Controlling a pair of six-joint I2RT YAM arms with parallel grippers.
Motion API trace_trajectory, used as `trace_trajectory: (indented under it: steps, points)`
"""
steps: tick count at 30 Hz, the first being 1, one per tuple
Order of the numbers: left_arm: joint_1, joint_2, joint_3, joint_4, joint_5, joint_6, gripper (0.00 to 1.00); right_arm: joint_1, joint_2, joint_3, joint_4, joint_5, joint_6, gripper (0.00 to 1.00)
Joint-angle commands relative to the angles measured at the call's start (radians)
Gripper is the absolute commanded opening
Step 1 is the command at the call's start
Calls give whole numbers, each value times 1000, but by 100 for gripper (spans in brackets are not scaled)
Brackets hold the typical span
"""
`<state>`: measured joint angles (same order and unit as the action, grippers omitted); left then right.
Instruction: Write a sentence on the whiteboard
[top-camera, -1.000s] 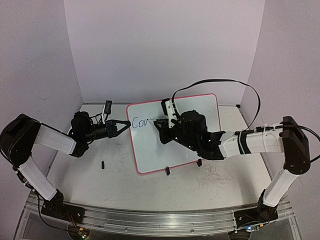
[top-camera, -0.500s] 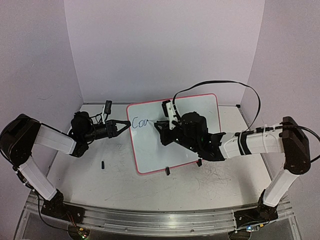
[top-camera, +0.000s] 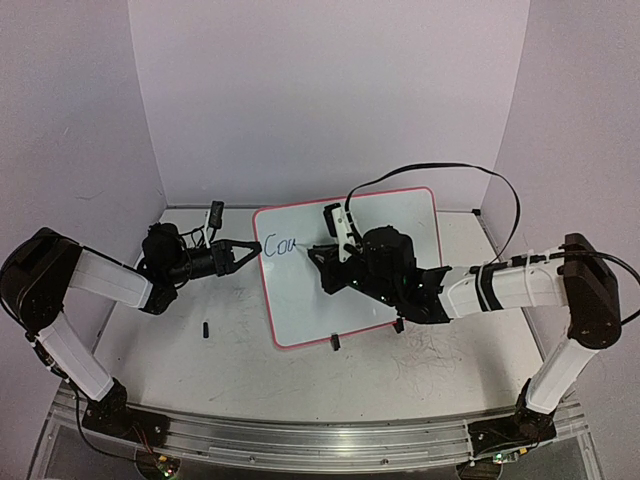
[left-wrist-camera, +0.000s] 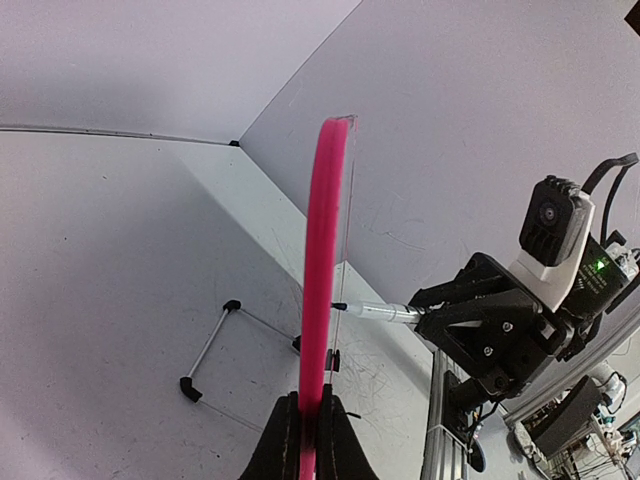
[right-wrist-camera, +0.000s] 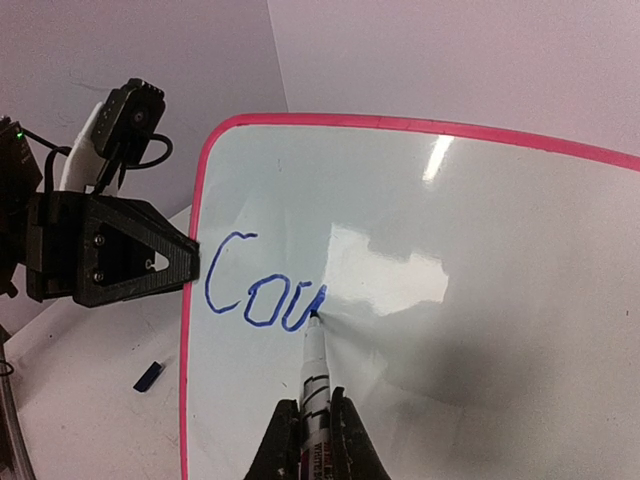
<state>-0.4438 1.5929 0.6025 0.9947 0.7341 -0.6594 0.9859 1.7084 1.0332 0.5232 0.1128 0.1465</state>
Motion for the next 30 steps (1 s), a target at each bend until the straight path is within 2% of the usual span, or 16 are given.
trace_trajectory:
  steps: [1, 18, 25, 30]
  points:
    - [-19, 9, 35, 10, 43, -23, 0, -10, -21, -19, -29, 12, 13, 0]
    - [-20, 8, 34, 9, 42, -23, 0, -9, -47, -39, -35, 13, 17, 0]
    - [-19, 4, 34, 10, 33, -31, 1, -12, -229, -90, 30, -99, 40, 0]
    - [-20, -21, 24, 9, 10, -41, 15, -40, -288, -104, 33, -105, 13, 0]
